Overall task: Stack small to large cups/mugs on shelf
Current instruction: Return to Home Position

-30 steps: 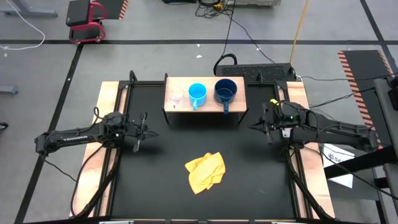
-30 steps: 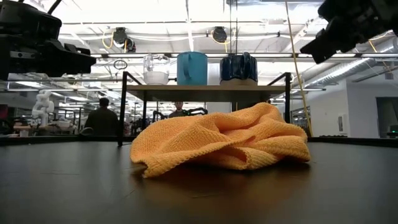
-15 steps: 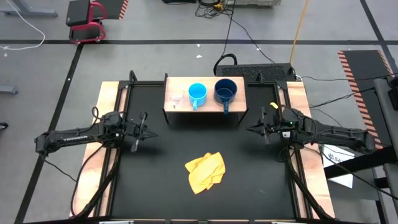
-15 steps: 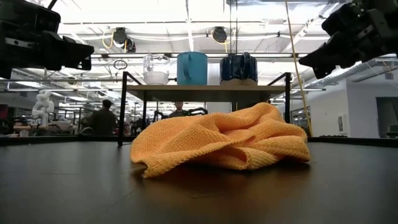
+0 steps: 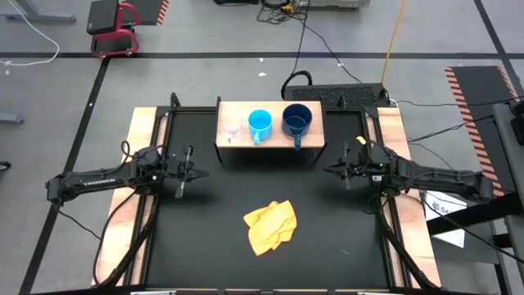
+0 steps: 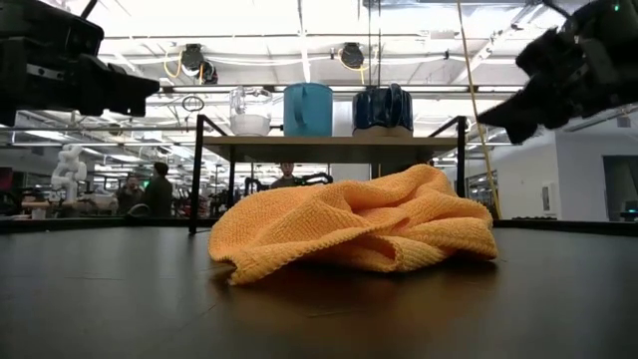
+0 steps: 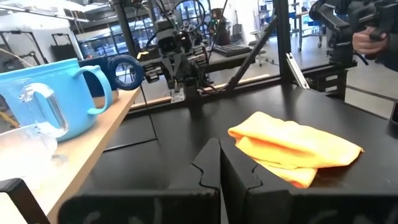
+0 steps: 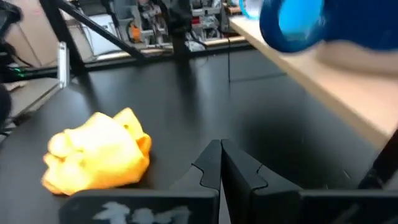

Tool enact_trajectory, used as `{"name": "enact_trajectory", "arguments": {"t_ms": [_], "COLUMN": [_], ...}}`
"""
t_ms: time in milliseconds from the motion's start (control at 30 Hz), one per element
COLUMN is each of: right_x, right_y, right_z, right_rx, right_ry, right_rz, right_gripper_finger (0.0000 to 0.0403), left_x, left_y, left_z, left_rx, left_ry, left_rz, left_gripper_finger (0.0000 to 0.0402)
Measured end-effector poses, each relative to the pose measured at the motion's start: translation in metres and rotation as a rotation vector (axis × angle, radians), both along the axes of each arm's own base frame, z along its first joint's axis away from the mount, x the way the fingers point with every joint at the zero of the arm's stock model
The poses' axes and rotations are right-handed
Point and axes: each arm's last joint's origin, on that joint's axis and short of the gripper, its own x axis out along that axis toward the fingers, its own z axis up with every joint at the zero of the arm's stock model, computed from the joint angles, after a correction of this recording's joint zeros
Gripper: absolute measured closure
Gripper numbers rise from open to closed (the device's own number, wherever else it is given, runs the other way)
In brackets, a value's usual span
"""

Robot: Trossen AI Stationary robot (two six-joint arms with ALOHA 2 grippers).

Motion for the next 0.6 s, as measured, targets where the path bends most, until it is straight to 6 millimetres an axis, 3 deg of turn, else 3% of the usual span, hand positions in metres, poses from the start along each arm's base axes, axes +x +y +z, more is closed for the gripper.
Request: {"name": "enact_trajectory", "arguments": {"t_ms": [133,267,600], "right_x": [-0.001,0.000,0.001], "right_y": [-0.001,-0.002,-0.002], "right_z": [-0.019,-0.012,-0.011], "right_rx": [-0.008,-0.018,-0.039], "right_ry": [0.008,-0.086,-0.097], "right_rz": [-0.050,-0.054,-0.050], "right_gripper_finger": [0.0403,0.0403,0.0403], "left_x": [0.000,0.000,0.000], "left_y": [0.000,0.000,0.001], "left_z": [-0.001,-0.001,0.000], "left_rx": [0.003,0.013,-0.026], "left_ry": [0.006,0.003,0.007], "left_rz": [0.000,-0.001,0.024], "left_gripper_finger": [0.0401,0.0401,0.0401]}}
